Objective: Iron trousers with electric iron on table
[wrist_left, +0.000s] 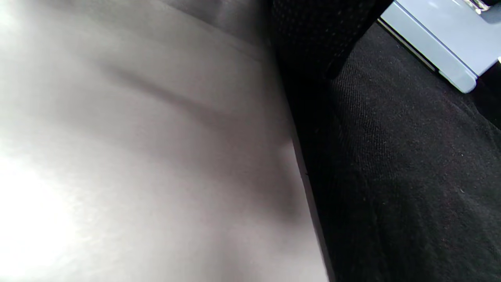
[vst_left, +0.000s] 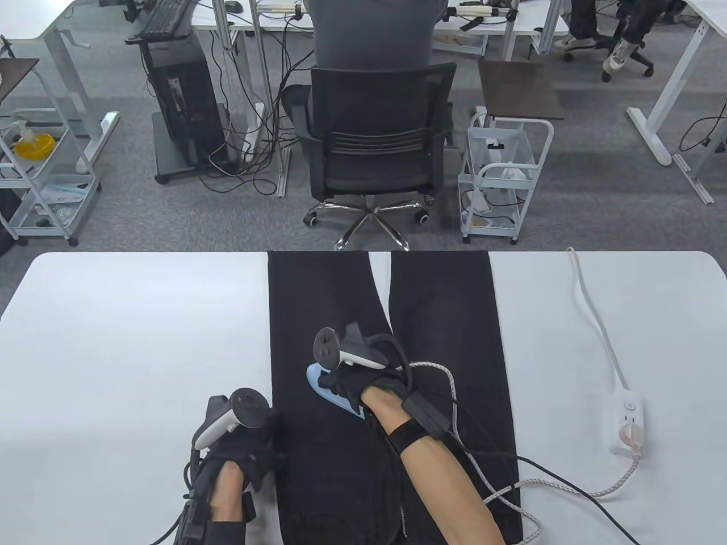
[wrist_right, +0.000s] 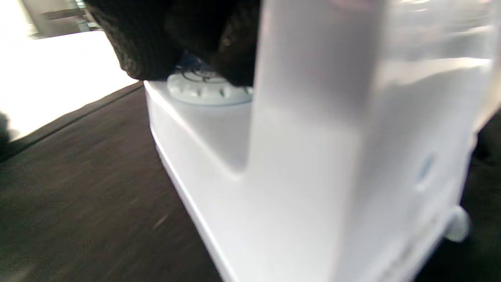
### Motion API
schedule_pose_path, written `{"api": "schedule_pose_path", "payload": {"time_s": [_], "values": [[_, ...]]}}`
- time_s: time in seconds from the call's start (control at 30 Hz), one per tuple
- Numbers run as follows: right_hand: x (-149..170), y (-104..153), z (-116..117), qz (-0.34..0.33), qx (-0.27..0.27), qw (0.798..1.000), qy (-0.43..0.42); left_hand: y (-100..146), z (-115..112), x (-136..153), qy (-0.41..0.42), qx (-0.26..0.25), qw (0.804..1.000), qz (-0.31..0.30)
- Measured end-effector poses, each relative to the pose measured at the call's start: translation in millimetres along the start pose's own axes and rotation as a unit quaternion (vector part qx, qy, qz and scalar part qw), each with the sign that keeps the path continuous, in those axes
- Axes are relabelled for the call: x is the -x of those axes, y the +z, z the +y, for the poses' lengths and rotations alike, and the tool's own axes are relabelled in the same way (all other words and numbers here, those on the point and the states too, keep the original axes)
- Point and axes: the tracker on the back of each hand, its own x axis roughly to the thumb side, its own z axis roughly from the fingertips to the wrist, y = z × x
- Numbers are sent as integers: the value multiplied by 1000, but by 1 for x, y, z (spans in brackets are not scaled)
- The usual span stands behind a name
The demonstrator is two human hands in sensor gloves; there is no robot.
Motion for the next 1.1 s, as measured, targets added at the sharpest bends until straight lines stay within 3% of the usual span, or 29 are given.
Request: {"api": "schedule_pose_path", "payload": {"time_s": [0.17,0.6,0.77,0.93,1.1], "values": [[7,0,-1,33,-47,997,-54,0,-1,-2,-3,1,1000,0],[-13,63,17,-66,-81,994,-29,-1,-2,-5,-2,1,1000,-4],[-12,62,15,-76,-104,991,-33,-1,-3,-9,-7,3,1000,-6],[-12,55,11,-90,-188,974,-86,-2,-2,-6,3,4,1000,-11],[-25,75,20,-114,-152,980,-67,-1,-1,-6,1,4,1000,-8]]}}
